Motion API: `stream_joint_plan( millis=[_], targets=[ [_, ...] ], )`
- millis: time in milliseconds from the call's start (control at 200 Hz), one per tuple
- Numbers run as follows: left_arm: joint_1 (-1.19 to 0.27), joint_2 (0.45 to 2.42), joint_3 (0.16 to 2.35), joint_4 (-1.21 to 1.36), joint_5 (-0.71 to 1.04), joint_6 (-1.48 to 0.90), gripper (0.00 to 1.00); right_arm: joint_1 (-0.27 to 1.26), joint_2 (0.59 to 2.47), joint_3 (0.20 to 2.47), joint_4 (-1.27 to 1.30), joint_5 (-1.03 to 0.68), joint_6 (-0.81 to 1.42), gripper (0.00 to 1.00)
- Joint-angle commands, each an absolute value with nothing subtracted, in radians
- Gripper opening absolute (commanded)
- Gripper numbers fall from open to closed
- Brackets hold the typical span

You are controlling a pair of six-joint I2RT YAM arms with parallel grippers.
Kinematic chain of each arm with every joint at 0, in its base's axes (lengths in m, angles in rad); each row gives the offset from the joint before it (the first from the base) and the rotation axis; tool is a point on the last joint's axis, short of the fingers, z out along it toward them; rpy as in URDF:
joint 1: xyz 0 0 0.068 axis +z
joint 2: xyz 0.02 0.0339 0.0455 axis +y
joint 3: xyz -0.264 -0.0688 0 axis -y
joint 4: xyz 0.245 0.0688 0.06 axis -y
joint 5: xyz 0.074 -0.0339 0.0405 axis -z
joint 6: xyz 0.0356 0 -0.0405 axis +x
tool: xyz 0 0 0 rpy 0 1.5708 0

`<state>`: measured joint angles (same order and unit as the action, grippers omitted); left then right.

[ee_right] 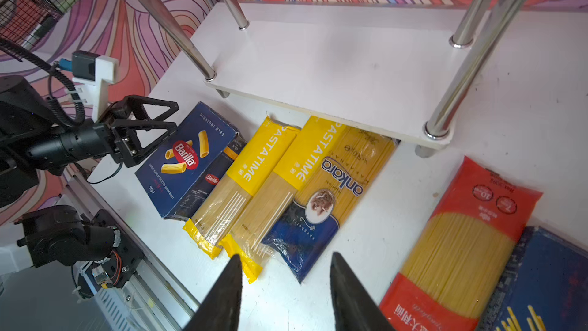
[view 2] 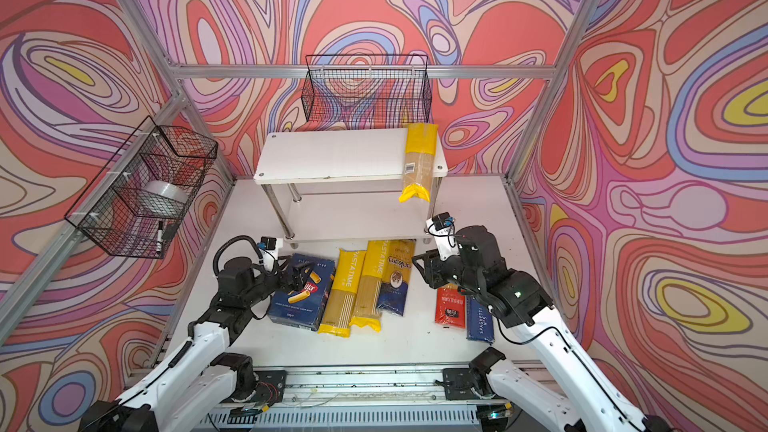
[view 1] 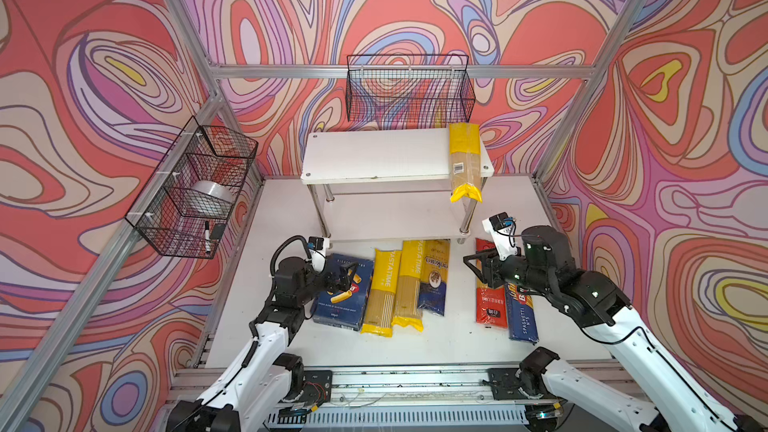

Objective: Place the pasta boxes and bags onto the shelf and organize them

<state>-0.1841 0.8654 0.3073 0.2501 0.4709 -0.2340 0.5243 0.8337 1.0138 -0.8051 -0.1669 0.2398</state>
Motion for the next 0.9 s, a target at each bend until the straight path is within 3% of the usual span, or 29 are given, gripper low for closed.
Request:
stream_joint_plan(
  millis=[0, 155, 371, 661, 891],
  targets=[
    [-0.23, 0.877, 0.296, 0.312, 0.454, -0.213, 1.0, 0.542, 0.824, 0.919, -0.772, -0.1, 0.331, 0.49],
    [-0.23, 0.911, 0.309, 0.313, 0.456, -0.191, 1.0, 0.556, 0.797, 0.761, -0.662, 0.046, 0.489, 0.52],
    [-0.23, 0.935, 0.304, 0.332, 0.476, -0.194, 1.0, 0.556, 0.902, 0.735, -0.752, 0.287, 0.65, 0.64],
    [-0.23, 0.967, 0.307, 0.351, 0.498, -0.19, 1.0, 0.547, 1.122, 0.737, -0.779, 0.354, 0.699, 0.8],
    [-0.23, 0.989, 0.32, 0.342, 0.503, -0.189, 1.0, 0.481, 1.138, 0.684, -0.744, 0.304, 0.736, 0.82]
  ],
)
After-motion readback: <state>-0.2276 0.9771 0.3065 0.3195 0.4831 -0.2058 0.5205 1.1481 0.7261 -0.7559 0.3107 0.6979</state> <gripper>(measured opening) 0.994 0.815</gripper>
